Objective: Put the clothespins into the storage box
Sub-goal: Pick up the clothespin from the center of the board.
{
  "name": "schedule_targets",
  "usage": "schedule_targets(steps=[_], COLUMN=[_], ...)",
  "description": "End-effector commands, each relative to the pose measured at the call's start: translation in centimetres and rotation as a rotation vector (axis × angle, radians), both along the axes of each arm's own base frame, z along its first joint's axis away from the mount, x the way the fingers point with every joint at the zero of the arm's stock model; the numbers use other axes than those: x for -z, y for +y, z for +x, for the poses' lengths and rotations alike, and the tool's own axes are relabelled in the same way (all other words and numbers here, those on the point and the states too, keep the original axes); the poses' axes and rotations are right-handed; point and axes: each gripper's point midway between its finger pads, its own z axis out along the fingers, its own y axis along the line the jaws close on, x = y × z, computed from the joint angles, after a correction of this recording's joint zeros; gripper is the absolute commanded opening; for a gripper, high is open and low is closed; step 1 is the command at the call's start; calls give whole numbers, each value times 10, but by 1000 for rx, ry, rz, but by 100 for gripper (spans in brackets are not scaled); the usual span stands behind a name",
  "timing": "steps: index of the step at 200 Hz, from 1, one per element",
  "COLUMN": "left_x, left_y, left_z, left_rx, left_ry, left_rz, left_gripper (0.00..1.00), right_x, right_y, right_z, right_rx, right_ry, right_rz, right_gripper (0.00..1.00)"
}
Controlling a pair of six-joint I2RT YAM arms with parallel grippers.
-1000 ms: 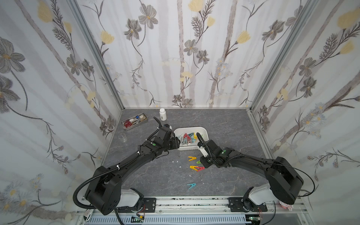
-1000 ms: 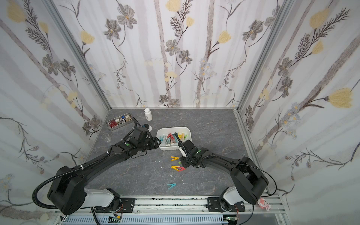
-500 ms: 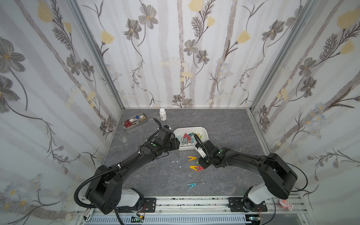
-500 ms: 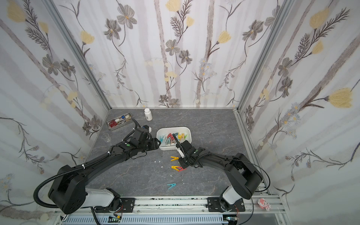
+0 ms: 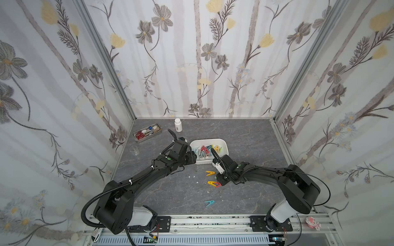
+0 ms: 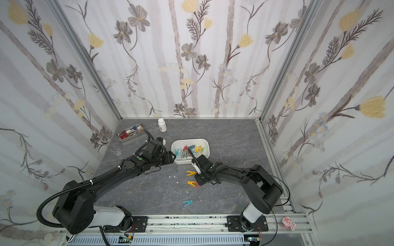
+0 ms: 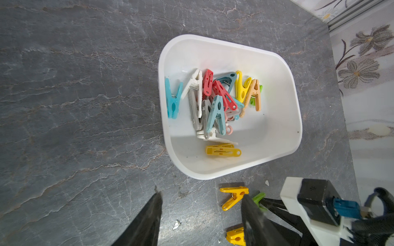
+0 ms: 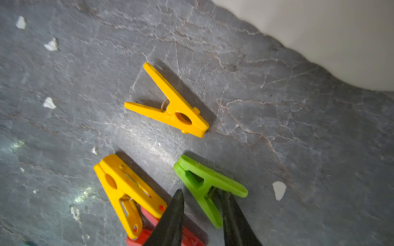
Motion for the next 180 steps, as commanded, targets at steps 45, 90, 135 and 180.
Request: schedule_targets(steps=[45, 90, 135, 180], left_x=[-3, -2, -3, -6], left_y=[3, 4, 6, 8], left_z=[3, 3, 3, 3], left_rx=[-15, -19, -31, -31], left_ry=[-20, -19, -26, -32], left_rz=[5, 6, 6, 10], left_gripper=[59, 59, 59, 59], right_x=[7, -1, -22, -51], right_y=[-1, 2, 7, 20], right_z=[-8, -8, -9, -8], right_rx=[4, 0, 3, 5], right_ry=[43, 33, 17, 18], right_rz=[1, 17, 79, 196], right_gripper=[18, 6, 0, 0])
